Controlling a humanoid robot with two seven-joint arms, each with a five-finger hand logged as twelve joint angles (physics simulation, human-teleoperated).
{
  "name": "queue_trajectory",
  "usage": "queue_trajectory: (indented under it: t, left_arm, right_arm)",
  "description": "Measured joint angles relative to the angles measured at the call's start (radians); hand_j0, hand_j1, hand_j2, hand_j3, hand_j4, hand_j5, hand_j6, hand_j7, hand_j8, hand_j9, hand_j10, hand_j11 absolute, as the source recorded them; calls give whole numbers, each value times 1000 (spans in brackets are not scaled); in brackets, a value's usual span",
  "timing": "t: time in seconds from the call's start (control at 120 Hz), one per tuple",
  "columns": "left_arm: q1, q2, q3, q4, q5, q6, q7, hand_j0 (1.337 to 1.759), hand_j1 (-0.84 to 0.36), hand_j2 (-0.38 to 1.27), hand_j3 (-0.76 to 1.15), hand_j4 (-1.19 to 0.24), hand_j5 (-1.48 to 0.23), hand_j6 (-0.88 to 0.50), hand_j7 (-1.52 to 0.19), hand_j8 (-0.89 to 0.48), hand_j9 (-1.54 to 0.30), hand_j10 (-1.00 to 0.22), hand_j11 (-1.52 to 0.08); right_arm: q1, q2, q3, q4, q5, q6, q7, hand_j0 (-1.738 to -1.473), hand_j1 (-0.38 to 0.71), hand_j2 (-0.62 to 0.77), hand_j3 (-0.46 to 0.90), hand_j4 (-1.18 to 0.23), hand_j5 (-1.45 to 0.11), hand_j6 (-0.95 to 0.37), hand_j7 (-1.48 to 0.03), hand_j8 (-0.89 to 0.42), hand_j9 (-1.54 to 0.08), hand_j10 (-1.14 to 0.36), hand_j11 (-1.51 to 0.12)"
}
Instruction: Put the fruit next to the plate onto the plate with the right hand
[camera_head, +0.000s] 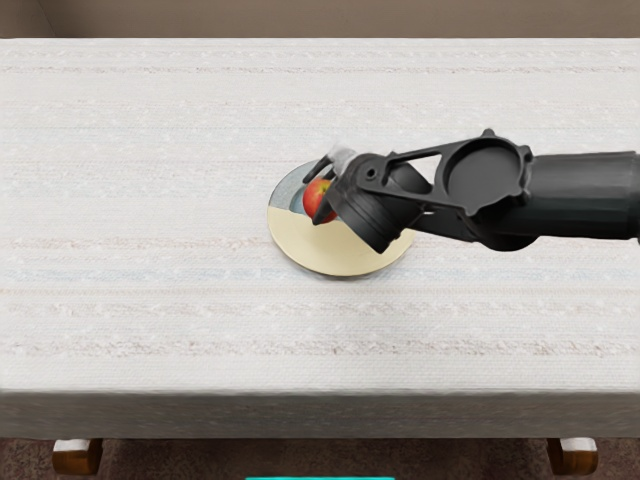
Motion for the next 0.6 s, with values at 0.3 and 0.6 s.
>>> queue_trajectory:
  t: [0.3,0.6]
  left_arm:
    - [0,0,0,0,0,0,0,1658,69,47,0,-234,-304,-234,-304,-234,-304,-234,-304]
    - [0,0,0,0,0,0,0,1658,69,47,0,-234,-304,-234,-304,-234,-304,-234,-304]
  right_arm:
    - [0,-1,0,-3,-3,0,0,-1658,61,-29,0,-348,-459,-336,-456,-320,-456,-347,-457]
    - [31,-28,15,-2,3,0,0,-1658,-160,-22,0,-160,-209,-158,-208,-154,-209,-160,-209]
